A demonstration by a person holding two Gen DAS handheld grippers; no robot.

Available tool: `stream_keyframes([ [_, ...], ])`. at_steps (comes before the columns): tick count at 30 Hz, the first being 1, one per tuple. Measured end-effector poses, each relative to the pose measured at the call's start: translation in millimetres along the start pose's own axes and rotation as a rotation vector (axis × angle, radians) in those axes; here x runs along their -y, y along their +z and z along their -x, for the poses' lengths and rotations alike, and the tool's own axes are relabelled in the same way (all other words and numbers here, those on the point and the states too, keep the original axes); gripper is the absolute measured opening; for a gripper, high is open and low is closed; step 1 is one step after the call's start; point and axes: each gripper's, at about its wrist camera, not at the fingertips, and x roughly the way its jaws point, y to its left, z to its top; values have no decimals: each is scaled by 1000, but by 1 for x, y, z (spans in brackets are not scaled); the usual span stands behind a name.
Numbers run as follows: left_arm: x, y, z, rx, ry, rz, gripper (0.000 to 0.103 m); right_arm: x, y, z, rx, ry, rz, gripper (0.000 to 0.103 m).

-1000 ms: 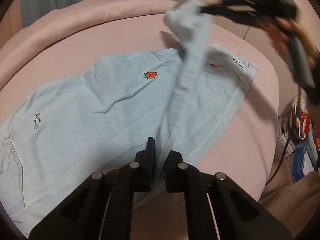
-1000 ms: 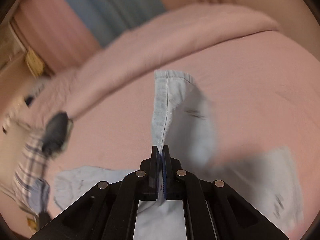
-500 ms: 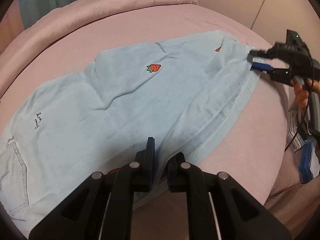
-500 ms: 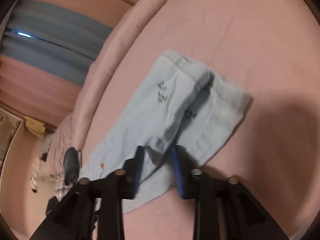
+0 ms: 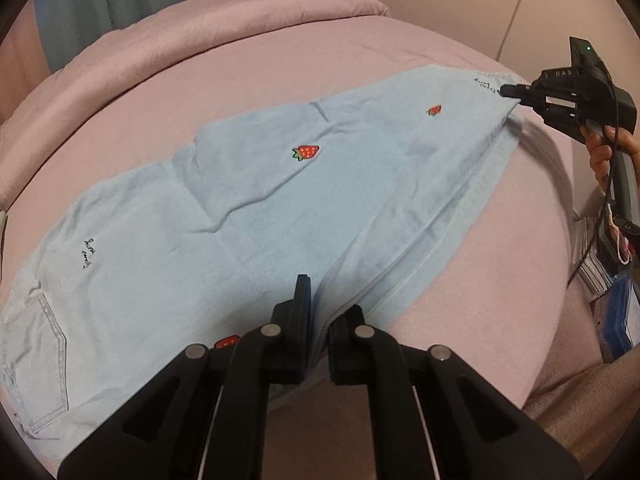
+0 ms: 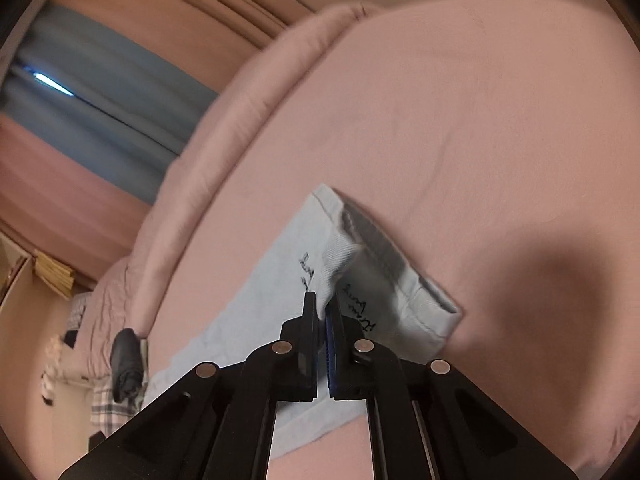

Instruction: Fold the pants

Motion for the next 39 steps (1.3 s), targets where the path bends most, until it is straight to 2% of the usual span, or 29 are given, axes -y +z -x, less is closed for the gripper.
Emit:
stream_keyframes([
  [2, 2, -2, -2, -7, 4, -25, 7, 6, -2, 1, -24, -33, 7, 5],
  [5, 3, -5, -12, -44, 18, -40, 7, 24, -8, -20, -107, -143, -9, 5],
  [7, 0, -3, -8, -38, 16, -17, 12, 29, -7, -17, -102, -126, -40, 5],
  [8, -4, -3, -3, -42, 1, 5, 16, 26, -5, -14, -91, -162, -23, 10],
  [10, -7, -5, 12, -18, -15, 14, 22, 10, -1, -5, -34, -303, 76, 22],
  [11, -10, -6, 20, 1, -27, 23, 28, -2, 1, 0, 9, -373, 140, 38],
  [12, -15, -8, 31, 22, -50, 42, 32, -18, 1, 5, 67, -437, 217, 49],
  [13, -21, -10, 41, 48, -74, 64, 41, -31, 0, 7, 100, -452, 272, 49],
  [14, -27, -12, 50, 77, -92, 88, 49, -51, -2, 6, 115, -421, 349, 49],
  [15, -37, -13, 60, 111, -110, 125, 52, -65, -6, 1, 96, -374, 397, 49],
  [16, -44, -13, 65, 126, -128, 151, 54, -80, -10, -8, 55, -307, 442, 49],
  [17, -53, -14, 69, 146, -153, 189, 54, -101, -19, -22, -20, -200, 497, 49],
  [18, -62, -15, 73, 165, -149, 225, 54, -117, -28, -35, -78, -127, 532, 49],
  [20, -72, -13, 69, 158, -76, 263, 55, -148, -51, -62, -182, -13, 609, 49],
  [21, -78, -15, 62, 136, -15, 271, 55, -166, -69, -79, -242, 35, 663, 48],
  [22, -85, -20, 53, 104, 43, 284, 54, -178, -83, -91, -292, 57, 708, 46],
  [25, -104, -47, 23, -21, 102, 344, 53, -196, -139, -117, -448, 78, 878, 45],
  [26, -105, -57, 20, -17, 99, 339, 53, -194, -159, -121, -506, 72, 931, 45],
  [27, -103, -63, 25, 24, 96, 318, 53, -191, -179, -120, -525, 53, 1010, 45],
  [29, -100, -70, 33, 39, 88, 284, 54, -183, -200, -98, -430, 40, 1186, 47],
  [30, -102, -71, 34, 41, 78, 287, 54, -186, -204, -94, -427, 19, 1253, 47],
  [32, -112, -69, 42, 37, 28, 323, 54, -190, -194, -92, -486, 35, 1242, 48],
  [33, -120, -69, 45, 42, 14, 343, 54, -195, -180, -95, -536, 66, 1180, 48],
  [35, -135, -60, 51, 83, 17, 368, 54, -200, -162, -99, -574, 148, 1052, 48],
  [39, -170, -39, 59, 161, 81, 415, 54, -240, -110, -134, -511, 300, 845, 48],
])
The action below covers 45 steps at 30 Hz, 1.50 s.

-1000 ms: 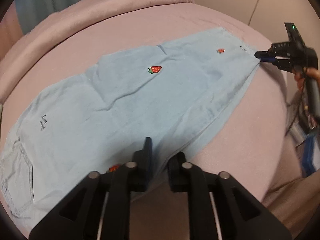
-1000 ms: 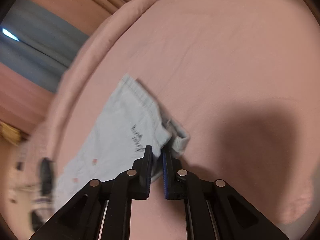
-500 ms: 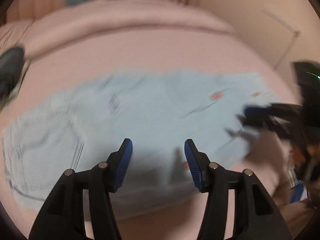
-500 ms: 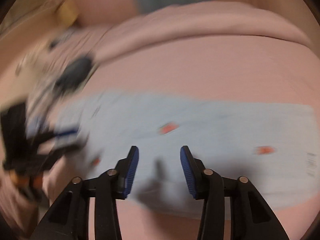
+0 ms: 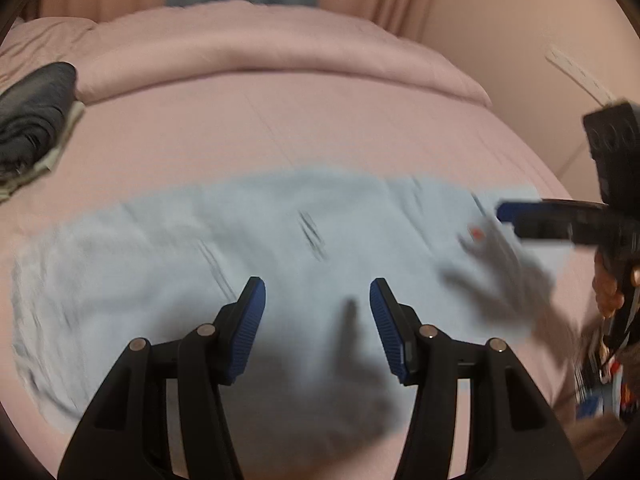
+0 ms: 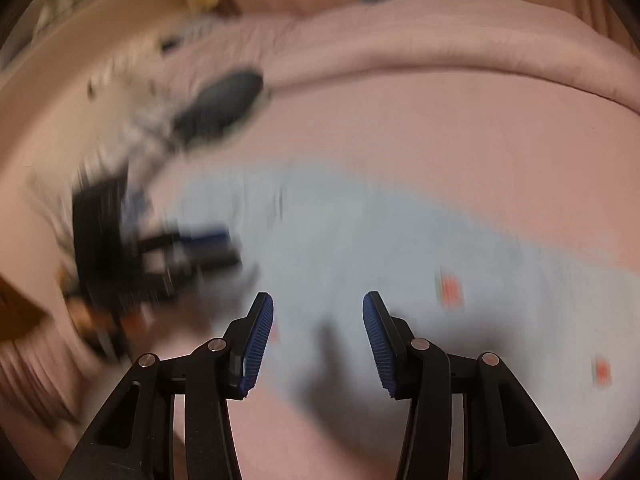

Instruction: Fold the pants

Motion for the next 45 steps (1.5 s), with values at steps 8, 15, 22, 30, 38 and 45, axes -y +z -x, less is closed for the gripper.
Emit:
stream_keyframes([
  [8, -27, -2, -23, -52, 69, 61, 52, 35, 82, -92, -86, 179, -226, 48],
  [15, -22, -22, -37, -34, 85, -2, 49, 23, 71, -130, -281, 344, -268, 30],
  [22, -23, -24, -39, -29, 86, -7, 49, -1, 38, -132, -385, 339, -193, 30],
  [30, -24, -27, -39, -22, 77, -11, 49, -3, 59, -160, -338, 422, -314, 30],
  [38, -27, -28, -40, -23, 62, -5, 48, -11, 94, -155, -255, 295, -150, 10],
  [45, -26, -26, -37, -37, 81, -7, 48, 11, 100, -163, -181, 28, -171, 10],
])
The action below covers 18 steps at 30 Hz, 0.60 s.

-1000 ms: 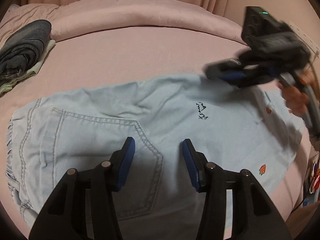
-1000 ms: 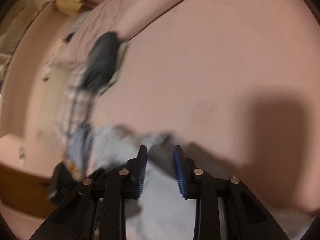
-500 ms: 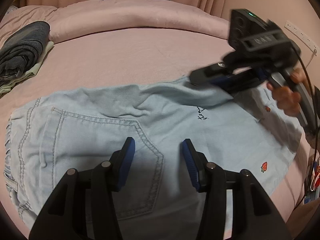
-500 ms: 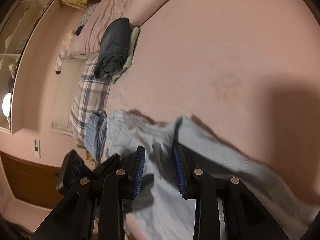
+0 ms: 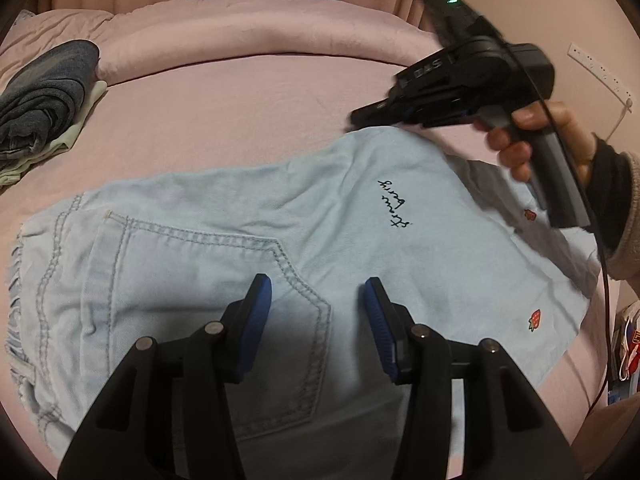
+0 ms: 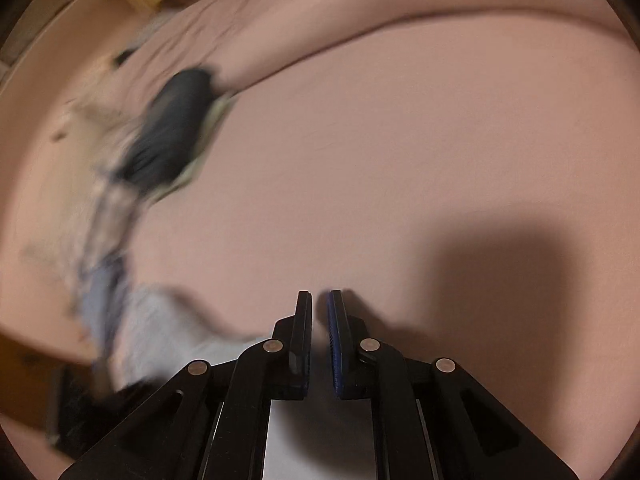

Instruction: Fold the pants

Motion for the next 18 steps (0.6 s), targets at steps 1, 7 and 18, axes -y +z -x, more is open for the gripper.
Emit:
stream_keyframes([
  [1, 0, 1, 2, -6, 6, 5, 48, 2, 0, 6, 13, -6, -11, 10],
  [7, -10, -3, 18, -9, 42, 39, 48, -31, -47, 72, 67, 7, 195, 10],
  [18, -14, -53, 53, -110, 94, -22, 48, -84, -209, 56, -63, -263, 623, 10],
])
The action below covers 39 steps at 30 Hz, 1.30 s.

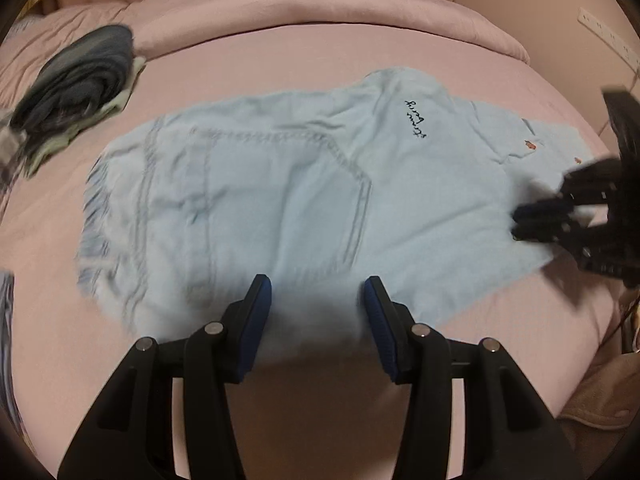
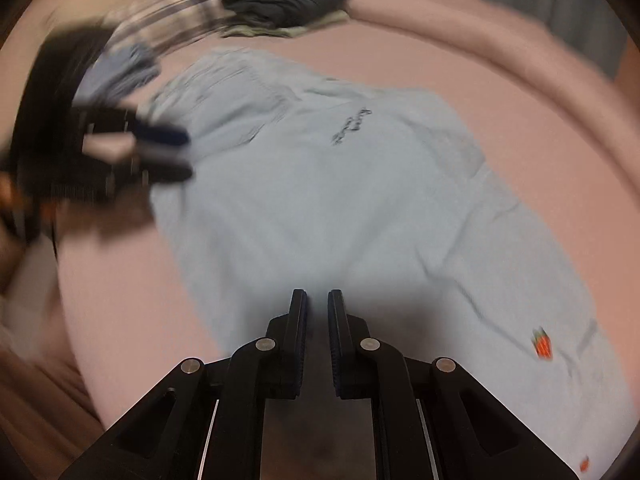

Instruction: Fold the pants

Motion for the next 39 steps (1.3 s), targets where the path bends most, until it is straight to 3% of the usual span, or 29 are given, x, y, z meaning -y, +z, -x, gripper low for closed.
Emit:
stream_keyframes([
  [3, 2, -3, 10, 1, 31, 6, 48, 9, -15, 19, -8, 60, -94, 10],
  [6, 15, 3, 15, 34, 45, -8, 48, 36, -29, 47, 66, 73, -208, 10],
  [8, 20, 14, 9, 60, 43, 2, 50, 58, -37, 59, 116, 10, -277, 10],
  [10, 23, 21, -7, 45, 97, 4, 54, 83, -46, 59, 124, -133, -330, 10],
  [11, 22, 21, -19, 15, 138, 0, 55, 96, -53, 55, 109, -202, -353, 10],
  [13, 14, 20, -26, 11, 120, 23, 56, 128, -77, 50, 43, -307, -426, 10],
  [15, 8, 19, -23, 12, 107, 40, 56, 158, -111, 66, 72, -322, -525, 10],
  [20, 11, 25, -23, -16, 133, 38, 55, 219, -194, 115, 84, -497, -751, 10],
  [24, 26, 36, -19, -1, 104, 47, 55, 248, -236, 162, 213, -472, -973, 13],
  [25, 35, 41, -16, 16, 89, 35, 55, 250, -242, 171, 236, -490, -1004, 17],
  [27, 50, 50, -12, 41, 48, 14, 55, 255, -257, 183, 294, -462, -1096, 36],
  [30, 79, 65, -10, 67, -57, -9, 59, 259, -279, 186, 393, -295, -1229, 38],
  [33, 111, 81, -17, 67, -184, -18, 65, 256, -285, 173, 425, -173, -1296, 39],
  [35, 133, 90, -29, 41, -297, 2, 65, 255, -283, 163, 442, -117, -1325, 41],
  [36, 142, 94, -34, 25, -339, 17, 65, 258, -283, 158, 455, -84, -1337, 47],
  [39, 175, 105, -55, -25, -473, 75, 65, 238, -273, 142, 467, -84, -1342, 52],
])
